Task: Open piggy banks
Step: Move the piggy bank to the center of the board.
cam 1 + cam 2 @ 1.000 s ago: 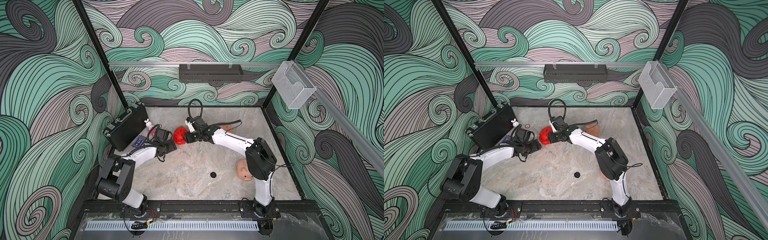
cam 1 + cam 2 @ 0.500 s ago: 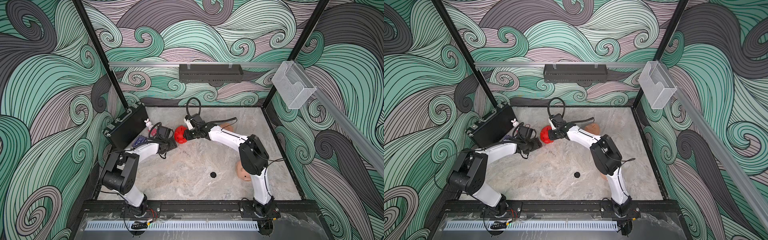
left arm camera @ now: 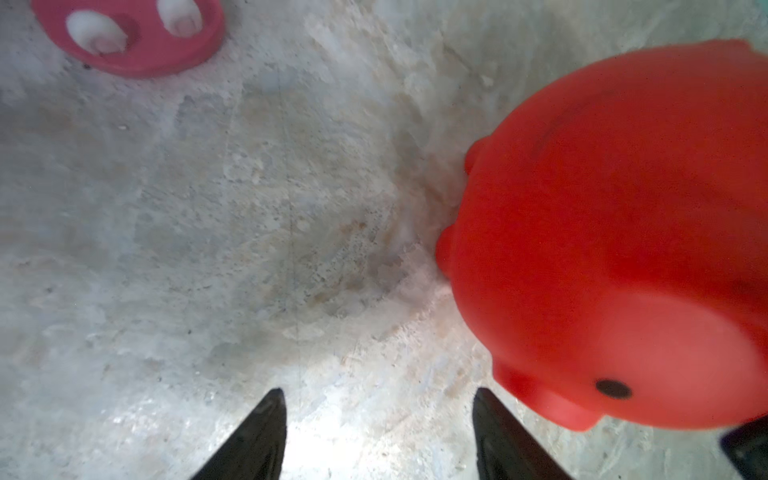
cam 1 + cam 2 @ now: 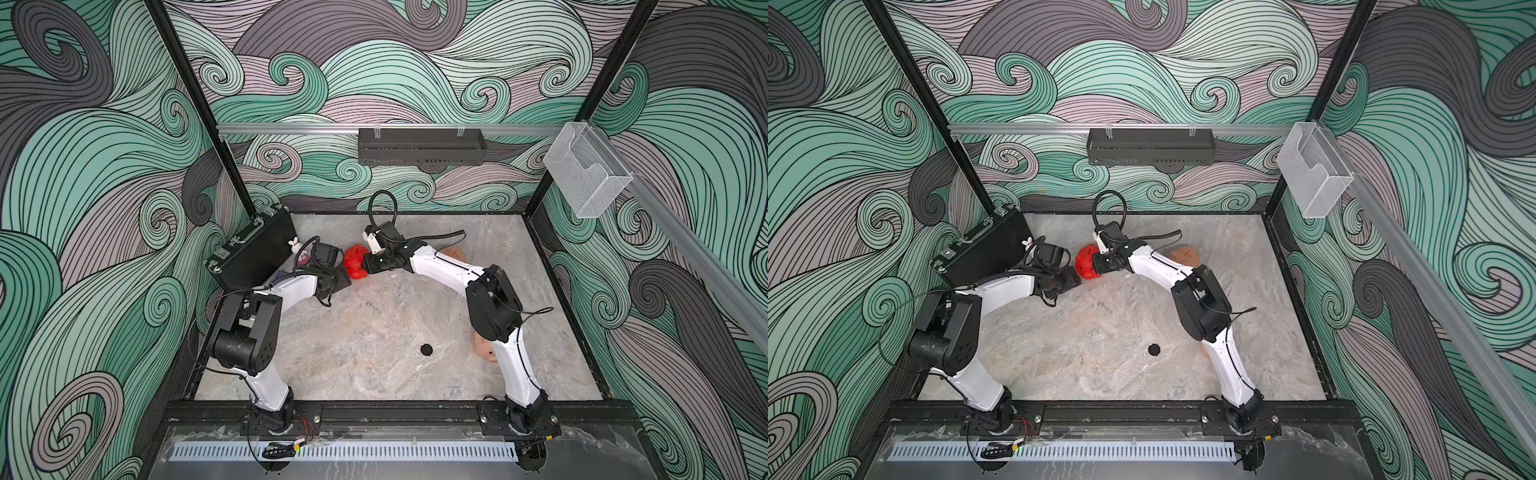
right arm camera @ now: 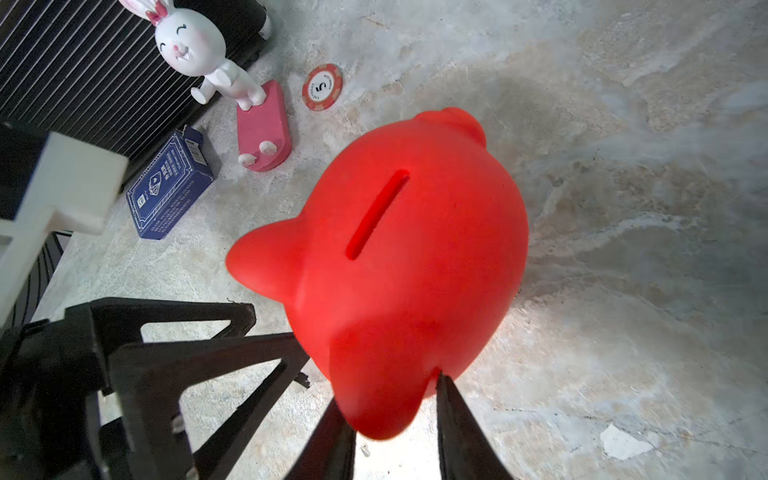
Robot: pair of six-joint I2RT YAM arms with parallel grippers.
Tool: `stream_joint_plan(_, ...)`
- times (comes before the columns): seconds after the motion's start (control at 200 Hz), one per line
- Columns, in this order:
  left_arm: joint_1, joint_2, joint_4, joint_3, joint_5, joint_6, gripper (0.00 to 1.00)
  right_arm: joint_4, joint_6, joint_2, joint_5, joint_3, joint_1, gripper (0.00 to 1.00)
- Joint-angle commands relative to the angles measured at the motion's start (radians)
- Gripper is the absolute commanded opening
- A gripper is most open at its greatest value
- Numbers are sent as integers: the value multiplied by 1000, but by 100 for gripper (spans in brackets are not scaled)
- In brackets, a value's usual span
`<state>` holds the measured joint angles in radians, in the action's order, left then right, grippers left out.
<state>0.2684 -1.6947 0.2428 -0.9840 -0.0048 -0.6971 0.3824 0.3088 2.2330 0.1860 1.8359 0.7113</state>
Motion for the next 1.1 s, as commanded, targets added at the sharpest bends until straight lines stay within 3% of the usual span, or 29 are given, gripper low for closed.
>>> stream_joint_plan(0.0, -12, -15, 27, -30, -12, 17, 70, 33, -13, 29, 12, 46, -11, 33)
stream_joint_plan(0.866, -64, -95, 35, -122, 19, 45, 70, 94, -14, 119, 12, 196, -28, 32)
stream_joint_plan(1.096, -64, 5, 59, -69, 37, 42, 70, 104, -16, 29, 25, 127, -25, 33)
